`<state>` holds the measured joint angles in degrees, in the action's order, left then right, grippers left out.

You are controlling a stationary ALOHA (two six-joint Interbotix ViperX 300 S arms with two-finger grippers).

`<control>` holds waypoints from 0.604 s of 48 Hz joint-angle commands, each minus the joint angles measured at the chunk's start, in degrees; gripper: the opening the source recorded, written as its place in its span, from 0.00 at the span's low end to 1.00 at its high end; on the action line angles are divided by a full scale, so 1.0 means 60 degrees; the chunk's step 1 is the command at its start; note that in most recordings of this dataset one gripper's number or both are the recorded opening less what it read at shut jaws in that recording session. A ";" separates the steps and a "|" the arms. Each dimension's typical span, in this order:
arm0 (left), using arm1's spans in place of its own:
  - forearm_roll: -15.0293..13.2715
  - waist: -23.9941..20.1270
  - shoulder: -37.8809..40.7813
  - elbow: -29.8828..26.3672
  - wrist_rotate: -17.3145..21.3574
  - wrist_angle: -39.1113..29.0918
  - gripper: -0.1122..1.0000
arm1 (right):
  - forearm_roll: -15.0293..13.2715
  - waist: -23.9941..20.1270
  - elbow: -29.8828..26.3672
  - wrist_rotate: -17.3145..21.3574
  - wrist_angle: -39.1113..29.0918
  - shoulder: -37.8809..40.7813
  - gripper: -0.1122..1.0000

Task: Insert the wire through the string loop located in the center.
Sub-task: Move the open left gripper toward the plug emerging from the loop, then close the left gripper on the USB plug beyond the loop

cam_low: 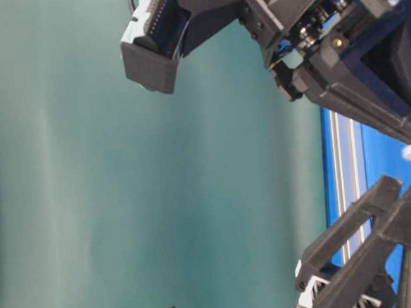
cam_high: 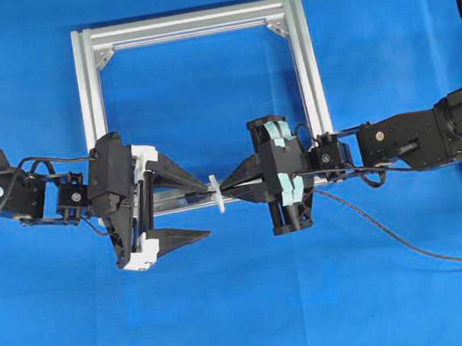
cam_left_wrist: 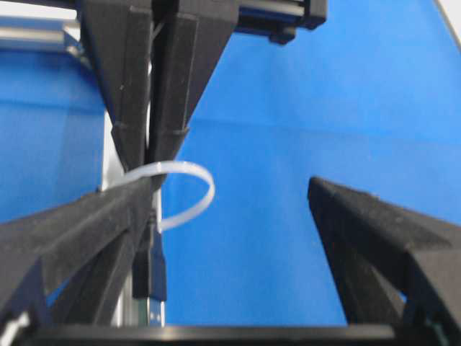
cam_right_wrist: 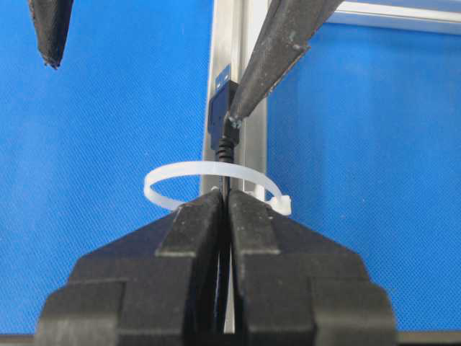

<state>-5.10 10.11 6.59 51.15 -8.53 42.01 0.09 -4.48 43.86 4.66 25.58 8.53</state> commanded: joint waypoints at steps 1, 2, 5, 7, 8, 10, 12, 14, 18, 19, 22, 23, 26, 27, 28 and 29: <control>0.0029 -0.0103 -0.0322 -0.0132 0.0029 0.0044 0.93 | 0.0015 0.0015 -0.0161 0.0000 0.0088 -0.0146 0.08; 0.0015 -0.0117 -0.0322 -0.0132 0.0029 0.0044 0.93 | 0.0000 0.0015 -0.0161 0.0000 0.0103 -0.0132 0.08; 0.0015 -0.0190 -0.0322 -0.0132 0.0044 0.0029 0.93 | 0.0000 0.0015 -0.0161 0.0000 0.0103 -0.0146 0.08; 0.0029 -0.0249 -0.0322 -0.0132 0.0059 -0.0015 0.93 | 0.0000 0.0015 -0.0161 0.0000 0.0088 -0.0132 0.08; 0.0015 -0.0278 -0.0322 -0.0132 0.0059 -0.0059 0.93 | 0.0015 0.0015 -0.0161 0.0000 0.0088 -0.0146 0.08; 0.0015 -0.0322 -0.0322 -0.0132 0.0059 -0.0190 0.93 | 0.0000 0.0015 -0.0146 0.0000 0.0103 -0.0146 0.08; 0.0015 -0.0381 -0.0322 -0.0132 0.0059 -0.0381 0.93 | 0.0000 0.0015 -0.0146 0.0000 0.0103 -0.0132 0.08; 0.0015 -0.0410 -0.0293 -0.0132 0.0059 -0.0557 0.93 | 0.0000 0.0015 -0.0146 0.0000 0.0088 -0.0132 0.08; 0.0015 -0.0425 -0.0205 -0.0176 0.0059 -0.0762 0.93 | 0.0000 0.0015 -0.0161 -0.0015 0.0103 -0.0132 0.08; 0.0015 -0.0425 -0.0176 -0.0190 0.0059 -0.0806 0.93 | 0.0000 0.0015 -0.0161 0.0000 0.0103 -0.0146 0.08; 0.0015 -0.0425 -0.0073 -0.0190 0.0044 -0.0879 0.93 | 0.0000 0.0015 -0.0161 -0.0015 0.0103 -0.0132 0.08; 0.0029 -0.0410 -0.0044 -0.0190 0.0029 -0.0894 0.93 | 0.0000 0.0015 -0.0161 -0.0015 0.0103 -0.0146 0.08; 0.0029 -0.0410 0.0029 -0.0146 0.0015 -0.0937 0.93 | 0.0000 0.0015 -0.0161 -0.0029 0.0117 -0.0146 0.08; 0.0029 -0.0425 0.0059 -0.0132 0.0015 -0.0937 0.93 | 0.0000 0.0015 -0.0161 -0.0029 0.0117 -0.0146 0.08; 0.0029 -0.0410 0.0073 -0.0117 0.0015 -0.0967 0.93 | 0.0000 0.0015 -0.0161 -0.0029 0.0117 -0.0132 0.08; 0.0015 -0.0425 0.0103 -0.0117 0.0015 -0.0981 0.93 | 0.0000 0.0015 -0.0161 -0.0029 0.0117 -0.0132 0.08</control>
<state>-5.10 7.56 7.56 50.98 -8.35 36.21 0.09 -4.48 43.86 4.48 25.58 8.53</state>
